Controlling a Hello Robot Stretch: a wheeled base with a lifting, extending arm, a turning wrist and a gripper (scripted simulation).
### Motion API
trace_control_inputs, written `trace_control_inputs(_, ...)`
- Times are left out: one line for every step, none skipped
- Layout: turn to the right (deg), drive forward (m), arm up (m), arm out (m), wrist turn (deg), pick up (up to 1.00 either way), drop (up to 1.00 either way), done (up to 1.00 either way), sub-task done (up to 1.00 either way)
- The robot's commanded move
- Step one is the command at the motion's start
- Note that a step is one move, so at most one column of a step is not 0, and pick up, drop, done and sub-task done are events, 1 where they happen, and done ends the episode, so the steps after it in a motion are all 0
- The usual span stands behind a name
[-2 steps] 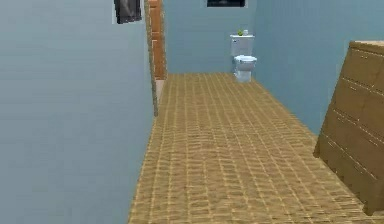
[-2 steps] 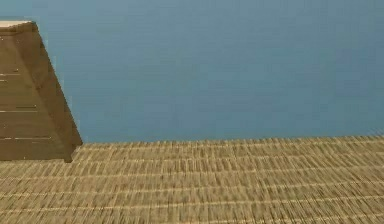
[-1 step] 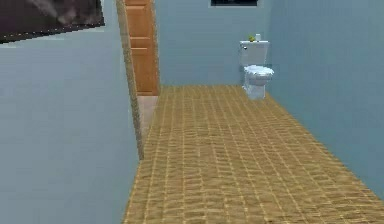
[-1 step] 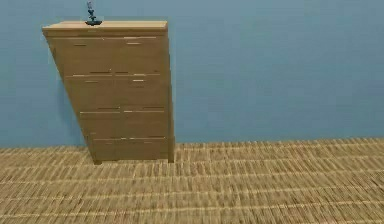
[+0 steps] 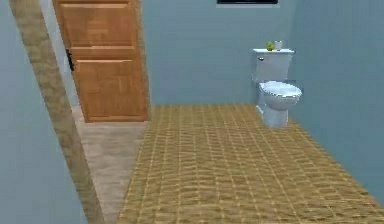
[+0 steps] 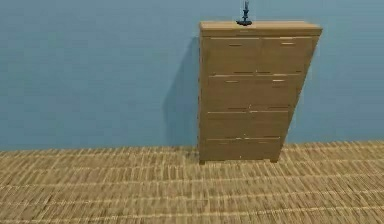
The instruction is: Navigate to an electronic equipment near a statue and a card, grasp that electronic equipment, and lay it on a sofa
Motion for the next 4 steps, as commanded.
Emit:
trace_control_inputs(-3.0,0.0,0.0,0.0,0.0,0.0,0.0,0.0,0.0)
trace_control_inputs(0.0,1.0,0.0,0.0,0.0,0.0,0.0,0.0,0.0)
trace_control_inputs(-18.0,0.0,0.0,0.0,0.0,0.0,0.0,0.0,0.0)
trace_control_inputs(0.0,0.1,0.0,0.0,0.0,0.0,0.0,0.0,0.0)
